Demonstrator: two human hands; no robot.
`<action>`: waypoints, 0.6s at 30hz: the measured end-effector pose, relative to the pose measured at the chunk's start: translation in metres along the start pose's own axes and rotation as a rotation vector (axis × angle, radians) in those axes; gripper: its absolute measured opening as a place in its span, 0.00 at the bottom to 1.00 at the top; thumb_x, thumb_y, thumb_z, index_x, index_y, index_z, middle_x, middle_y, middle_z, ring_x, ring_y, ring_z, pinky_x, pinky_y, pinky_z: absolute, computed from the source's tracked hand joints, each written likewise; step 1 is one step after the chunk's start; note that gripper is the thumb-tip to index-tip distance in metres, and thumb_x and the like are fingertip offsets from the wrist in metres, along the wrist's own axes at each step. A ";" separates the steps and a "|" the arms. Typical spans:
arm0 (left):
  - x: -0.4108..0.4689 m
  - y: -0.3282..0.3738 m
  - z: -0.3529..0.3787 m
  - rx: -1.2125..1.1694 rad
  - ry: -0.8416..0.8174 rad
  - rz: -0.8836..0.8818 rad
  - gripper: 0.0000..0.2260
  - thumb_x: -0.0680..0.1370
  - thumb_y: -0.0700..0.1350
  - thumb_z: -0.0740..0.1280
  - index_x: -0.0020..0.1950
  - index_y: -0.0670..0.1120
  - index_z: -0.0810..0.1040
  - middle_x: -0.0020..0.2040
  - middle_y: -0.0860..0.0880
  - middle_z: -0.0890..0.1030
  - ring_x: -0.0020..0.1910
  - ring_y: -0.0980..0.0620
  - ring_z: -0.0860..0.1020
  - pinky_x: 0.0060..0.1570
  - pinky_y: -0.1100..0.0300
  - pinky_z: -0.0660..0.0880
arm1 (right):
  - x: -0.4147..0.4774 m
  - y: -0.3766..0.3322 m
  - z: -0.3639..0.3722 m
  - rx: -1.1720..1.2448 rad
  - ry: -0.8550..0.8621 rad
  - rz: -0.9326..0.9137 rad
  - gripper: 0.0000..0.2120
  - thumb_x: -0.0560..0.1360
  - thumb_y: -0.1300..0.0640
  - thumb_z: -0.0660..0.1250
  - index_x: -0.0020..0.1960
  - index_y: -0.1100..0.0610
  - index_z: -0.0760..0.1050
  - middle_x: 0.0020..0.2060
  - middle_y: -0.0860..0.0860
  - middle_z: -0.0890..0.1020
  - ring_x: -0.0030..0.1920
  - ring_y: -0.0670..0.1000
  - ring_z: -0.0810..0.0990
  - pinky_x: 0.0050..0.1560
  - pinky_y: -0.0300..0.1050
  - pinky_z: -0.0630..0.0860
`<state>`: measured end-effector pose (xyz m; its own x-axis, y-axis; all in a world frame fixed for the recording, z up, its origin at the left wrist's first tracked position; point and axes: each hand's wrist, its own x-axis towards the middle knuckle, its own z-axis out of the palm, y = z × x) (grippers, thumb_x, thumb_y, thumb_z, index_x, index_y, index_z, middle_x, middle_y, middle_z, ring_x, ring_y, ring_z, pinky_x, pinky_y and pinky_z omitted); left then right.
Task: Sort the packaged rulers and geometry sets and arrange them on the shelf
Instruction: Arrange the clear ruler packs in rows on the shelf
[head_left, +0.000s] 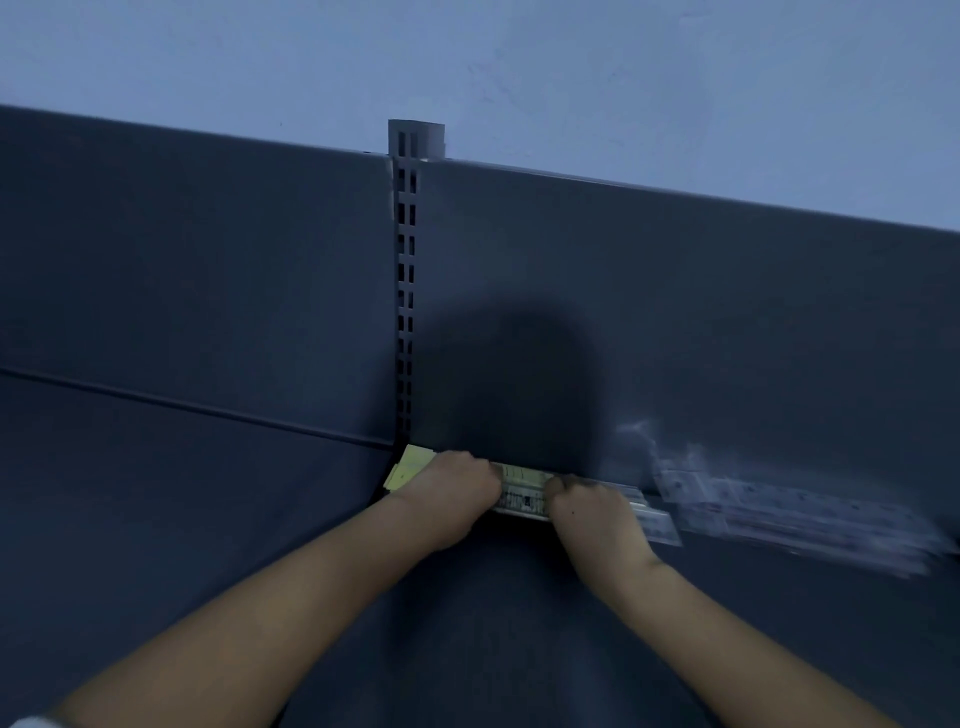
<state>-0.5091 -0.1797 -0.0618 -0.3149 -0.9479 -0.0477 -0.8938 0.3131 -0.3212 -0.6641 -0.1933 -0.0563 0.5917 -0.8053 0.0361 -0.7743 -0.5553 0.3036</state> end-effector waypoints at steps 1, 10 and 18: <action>-0.001 0.000 0.000 -0.002 0.002 0.005 0.15 0.75 0.32 0.60 0.61 0.39 0.72 0.57 0.41 0.77 0.54 0.43 0.77 0.47 0.53 0.72 | 0.000 0.001 0.001 0.011 0.034 0.014 0.16 0.61 0.67 0.76 0.48 0.64 0.77 0.42 0.58 0.82 0.41 0.53 0.82 0.37 0.39 0.75; -0.007 0.009 -0.001 0.003 0.030 -0.068 0.17 0.75 0.31 0.59 0.63 0.38 0.71 0.58 0.41 0.77 0.55 0.43 0.77 0.48 0.53 0.73 | -0.004 0.006 0.003 0.021 -0.059 -0.071 0.21 0.72 0.72 0.59 0.65 0.63 0.65 0.61 0.60 0.74 0.59 0.56 0.76 0.54 0.46 0.73; -0.014 0.007 -0.006 0.014 -0.036 -0.004 0.15 0.75 0.30 0.59 0.60 0.39 0.73 0.58 0.41 0.77 0.56 0.43 0.76 0.48 0.53 0.73 | -0.006 0.004 0.009 0.053 -0.040 -0.061 0.22 0.72 0.73 0.58 0.65 0.64 0.65 0.62 0.59 0.73 0.59 0.56 0.75 0.53 0.47 0.73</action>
<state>-0.5130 -0.1638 -0.0579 -0.2995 -0.9507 -0.0804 -0.8904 0.3088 -0.3345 -0.6725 -0.1920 -0.0639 0.6297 -0.7766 -0.0191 -0.7483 -0.6130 0.2536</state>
